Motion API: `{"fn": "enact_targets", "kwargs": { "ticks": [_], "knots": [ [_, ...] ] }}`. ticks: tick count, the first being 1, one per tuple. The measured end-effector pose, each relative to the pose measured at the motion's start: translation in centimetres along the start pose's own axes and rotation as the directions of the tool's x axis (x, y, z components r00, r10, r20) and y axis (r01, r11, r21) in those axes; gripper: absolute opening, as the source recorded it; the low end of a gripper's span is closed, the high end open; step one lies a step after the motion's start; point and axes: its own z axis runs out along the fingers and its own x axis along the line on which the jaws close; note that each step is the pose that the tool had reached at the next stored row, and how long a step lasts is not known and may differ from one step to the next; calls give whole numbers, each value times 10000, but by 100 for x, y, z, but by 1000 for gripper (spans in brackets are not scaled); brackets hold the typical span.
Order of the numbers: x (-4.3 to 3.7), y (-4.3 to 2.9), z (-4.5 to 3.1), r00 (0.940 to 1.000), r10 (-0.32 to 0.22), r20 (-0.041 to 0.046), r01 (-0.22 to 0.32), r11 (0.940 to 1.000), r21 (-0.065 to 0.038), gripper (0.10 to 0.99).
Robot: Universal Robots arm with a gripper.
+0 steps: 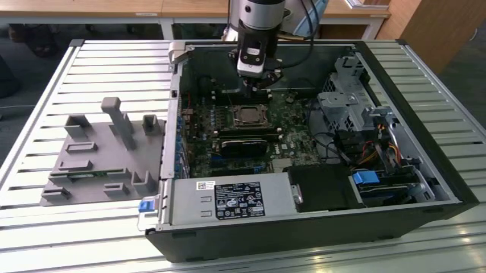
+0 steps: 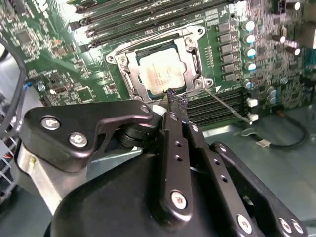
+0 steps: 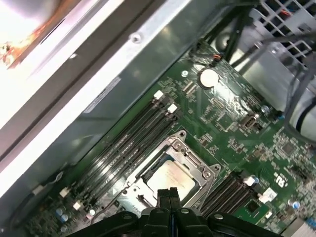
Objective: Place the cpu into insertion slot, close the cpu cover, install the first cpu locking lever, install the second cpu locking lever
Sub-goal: 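Install the first cpu locking lever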
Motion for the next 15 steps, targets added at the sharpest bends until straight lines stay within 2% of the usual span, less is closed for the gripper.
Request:
{"fn": "enact_targets", "kwargs": {
  "ticks": [4,8,11,15],
  "knots": [
    [0,0,0,9983,-589,-5,589,9983,8,106],
    [0,0,0,9930,-1179,-11,1179,9930,15,106],
    [0,0,0,9860,-1669,-17,1669,9860,21,106],
    [0,0,0,9713,-2378,-25,2378,9713,30,106]
  ]
}}
